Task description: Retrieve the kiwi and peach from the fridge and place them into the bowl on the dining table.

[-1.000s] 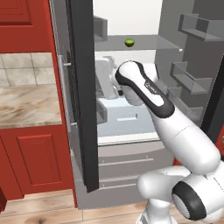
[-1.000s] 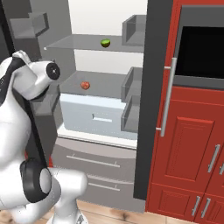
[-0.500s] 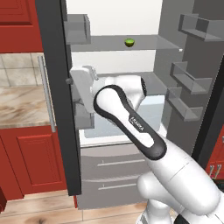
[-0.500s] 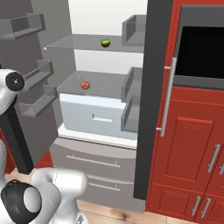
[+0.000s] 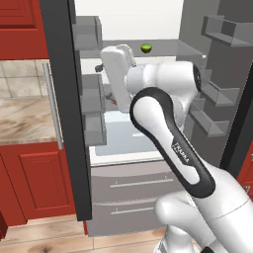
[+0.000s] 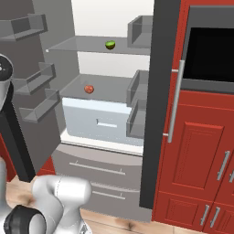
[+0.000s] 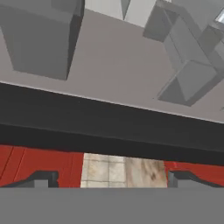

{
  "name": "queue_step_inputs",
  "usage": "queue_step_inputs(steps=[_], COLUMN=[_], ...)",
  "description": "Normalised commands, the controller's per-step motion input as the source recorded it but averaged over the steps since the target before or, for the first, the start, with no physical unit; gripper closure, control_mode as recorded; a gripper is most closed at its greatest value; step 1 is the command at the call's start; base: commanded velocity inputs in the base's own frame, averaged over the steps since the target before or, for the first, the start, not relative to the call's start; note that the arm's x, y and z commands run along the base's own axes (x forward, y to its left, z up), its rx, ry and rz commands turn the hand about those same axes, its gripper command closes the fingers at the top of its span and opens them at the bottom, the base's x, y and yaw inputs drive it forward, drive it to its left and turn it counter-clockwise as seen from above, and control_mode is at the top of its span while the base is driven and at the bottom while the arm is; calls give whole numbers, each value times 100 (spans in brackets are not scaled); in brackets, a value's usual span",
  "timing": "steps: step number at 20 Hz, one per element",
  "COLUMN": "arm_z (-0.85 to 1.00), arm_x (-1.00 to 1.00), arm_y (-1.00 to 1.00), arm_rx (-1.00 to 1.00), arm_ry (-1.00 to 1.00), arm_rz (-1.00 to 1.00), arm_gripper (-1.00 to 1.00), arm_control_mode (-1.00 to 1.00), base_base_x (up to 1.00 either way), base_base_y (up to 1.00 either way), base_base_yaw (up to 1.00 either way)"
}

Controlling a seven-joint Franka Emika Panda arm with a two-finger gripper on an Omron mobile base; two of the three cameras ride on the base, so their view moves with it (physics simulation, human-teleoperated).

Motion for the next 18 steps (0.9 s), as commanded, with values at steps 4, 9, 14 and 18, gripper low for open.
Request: queue_step_inputs(steps=[4, 9, 14, 18], arm_z=[-11, -66, -70, -91], arm_x=[-25, -4, 0, 0], arm_y=[-97, -100, -99, -71], arm_rx=[-35, -49, -49, -50], arm_ry=[31, 14, -5, -28], arm_rz=[1, 5, 17, 25], arm_gripper=[-100, -100, -100, -100], arm_control_mode=[-100, -100, -100, -100], base_base_x=[0, 0, 0, 0], base_base_y=[0, 0, 0, 0], base_base_yaw=[0, 0, 0, 0])
